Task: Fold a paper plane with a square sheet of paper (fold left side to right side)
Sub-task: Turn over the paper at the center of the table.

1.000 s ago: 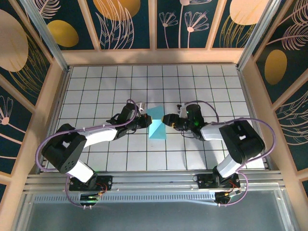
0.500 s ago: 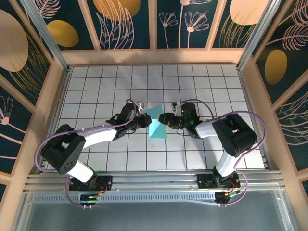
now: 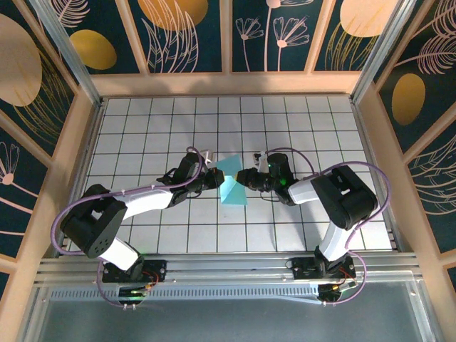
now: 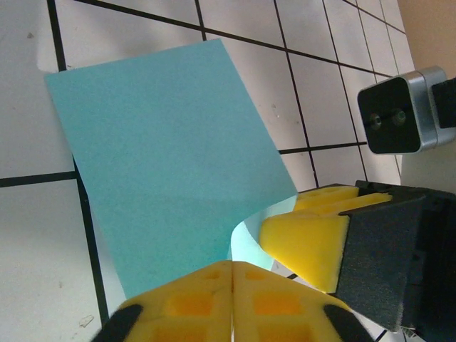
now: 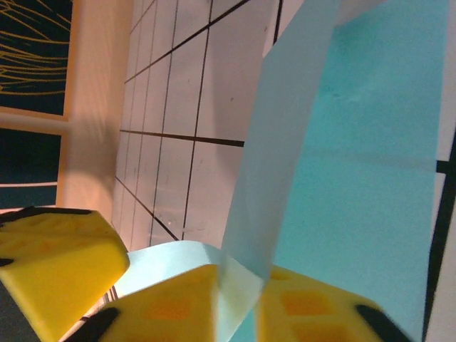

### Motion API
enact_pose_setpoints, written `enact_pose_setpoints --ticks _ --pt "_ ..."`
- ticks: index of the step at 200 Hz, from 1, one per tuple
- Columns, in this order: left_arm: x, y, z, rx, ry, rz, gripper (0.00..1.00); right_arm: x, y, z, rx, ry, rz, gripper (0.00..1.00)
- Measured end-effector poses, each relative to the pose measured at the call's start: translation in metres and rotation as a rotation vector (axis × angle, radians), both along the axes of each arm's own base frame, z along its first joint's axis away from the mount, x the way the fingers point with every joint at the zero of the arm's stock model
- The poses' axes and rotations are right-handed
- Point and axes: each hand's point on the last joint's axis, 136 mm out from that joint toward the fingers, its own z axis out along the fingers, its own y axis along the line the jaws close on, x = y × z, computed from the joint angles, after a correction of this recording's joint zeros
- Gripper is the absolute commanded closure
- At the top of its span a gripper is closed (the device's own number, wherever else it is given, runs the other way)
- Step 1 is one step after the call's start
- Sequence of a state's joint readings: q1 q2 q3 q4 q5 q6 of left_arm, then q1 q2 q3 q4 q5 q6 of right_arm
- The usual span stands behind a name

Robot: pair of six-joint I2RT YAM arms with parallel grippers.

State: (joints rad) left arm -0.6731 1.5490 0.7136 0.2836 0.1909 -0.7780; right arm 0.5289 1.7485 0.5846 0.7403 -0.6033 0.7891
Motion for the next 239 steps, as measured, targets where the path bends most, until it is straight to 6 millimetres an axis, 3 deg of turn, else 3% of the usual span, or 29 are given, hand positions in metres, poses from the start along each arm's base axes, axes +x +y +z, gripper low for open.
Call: enact_pose_setpoints --ticks 13,30,57,71,94,127,160,193,239 --pt "0.001 0.004 0.002 0.011 -0.006 0.017 0.68 0.001 0.001 0.001 0.003 -0.009 0.0 1.0" --pt "0.002 0.01 0.012 0.011 -0.021 0.051 0.58 0.002 0.001 0.003 0.001 -0.02 -0.006 1.0" --pt "0.003 0.027 0.048 -0.007 -0.101 0.124 0.31 0.006 -0.002 0.015 -0.006 -0.072 -0.018 1.0" --pt "0.001 0.038 0.071 -0.034 -0.147 0.167 0.18 0.009 -0.003 0.035 0.005 -0.132 -0.028 1.0" --pt "-0.009 0.057 0.109 -0.099 -0.231 0.223 0.02 0.017 -0.013 0.084 0.058 -0.263 -0.056 1.0" --pt "-0.025 0.071 0.155 -0.247 -0.324 0.245 0.01 0.024 -0.039 0.159 0.157 -0.451 -0.121 1.0" --pt "-0.038 0.055 0.188 -0.427 -0.372 0.15 0.01 0.007 -0.047 0.213 0.248 -0.562 -0.112 1.0" --pt "-0.043 0.028 0.204 -0.541 -0.365 0.022 0.03 -0.007 -0.046 0.241 0.336 -0.581 -0.074 1.0" --pt "-0.044 -0.004 0.206 -0.615 -0.302 -0.114 0.05 -0.02 -0.036 0.252 0.406 -0.556 -0.024 1.0"
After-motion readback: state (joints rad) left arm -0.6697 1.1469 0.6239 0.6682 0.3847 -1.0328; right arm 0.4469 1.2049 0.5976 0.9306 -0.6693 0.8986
